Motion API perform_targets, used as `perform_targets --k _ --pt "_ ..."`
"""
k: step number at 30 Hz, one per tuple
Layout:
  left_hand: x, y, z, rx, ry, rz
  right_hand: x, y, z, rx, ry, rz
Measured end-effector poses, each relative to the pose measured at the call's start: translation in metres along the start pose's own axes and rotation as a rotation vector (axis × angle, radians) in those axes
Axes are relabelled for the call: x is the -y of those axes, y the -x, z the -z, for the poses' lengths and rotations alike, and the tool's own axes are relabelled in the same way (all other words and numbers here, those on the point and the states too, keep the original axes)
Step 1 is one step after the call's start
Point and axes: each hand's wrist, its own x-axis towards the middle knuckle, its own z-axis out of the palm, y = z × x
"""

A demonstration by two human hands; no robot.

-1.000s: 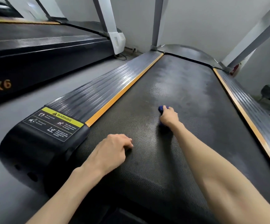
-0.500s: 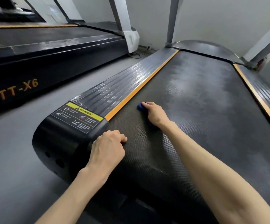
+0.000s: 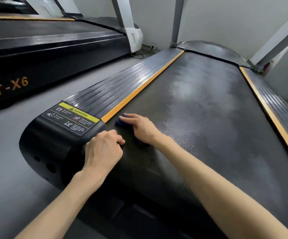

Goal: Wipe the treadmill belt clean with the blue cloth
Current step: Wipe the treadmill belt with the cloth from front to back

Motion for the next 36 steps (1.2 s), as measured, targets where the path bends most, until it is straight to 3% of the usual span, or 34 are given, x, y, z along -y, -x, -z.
perform_targets --k 3,5,8,10,13,19,21,24,26,32,34,36 --pt "0.002 0.0 -0.003 -0.017 0.016 0.021 -0.009 0.013 0.008 0.043 -0.066 0.154" --pt "0.005 -0.002 -0.004 -0.029 0.061 0.024 -0.042 0.003 0.022 -0.021 -0.07 -0.045" --pt "0.008 -0.002 -0.003 -0.025 0.08 0.002 -0.093 0.001 0.04 -0.156 -0.046 -0.52" --pt "0.008 0.0 -0.004 -0.021 0.048 -0.02 -0.105 0.006 0.046 -0.152 -0.008 -0.637" --pt "0.007 0.002 -0.005 -0.023 0.033 -0.037 -0.082 0.011 0.048 -0.107 0.002 -0.511" --pt "0.01 0.003 -0.005 -0.017 0.087 -0.047 -0.023 0.074 0.024 0.037 -0.004 0.061" --pt "0.013 0.004 -0.005 -0.021 0.121 -0.05 -0.046 0.077 0.035 0.021 0.034 0.013" --pt "0.01 0.006 -0.005 -0.026 0.102 -0.06 -0.101 0.065 0.057 -0.095 0.104 -0.446" --pt "0.009 0.005 -0.005 -0.034 0.085 -0.06 -0.099 0.058 0.059 -0.113 0.144 -0.547" --pt "0.007 0.005 -0.004 -0.045 0.071 -0.031 -0.006 0.09 0.018 -0.014 0.005 0.027" --pt "0.008 0.004 -0.003 -0.046 0.089 -0.036 -0.016 0.096 0.024 0.013 0.007 0.077" --pt "0.009 0.003 -0.002 -0.035 0.103 -0.04 -0.047 0.086 0.034 -0.023 0.024 -0.085"
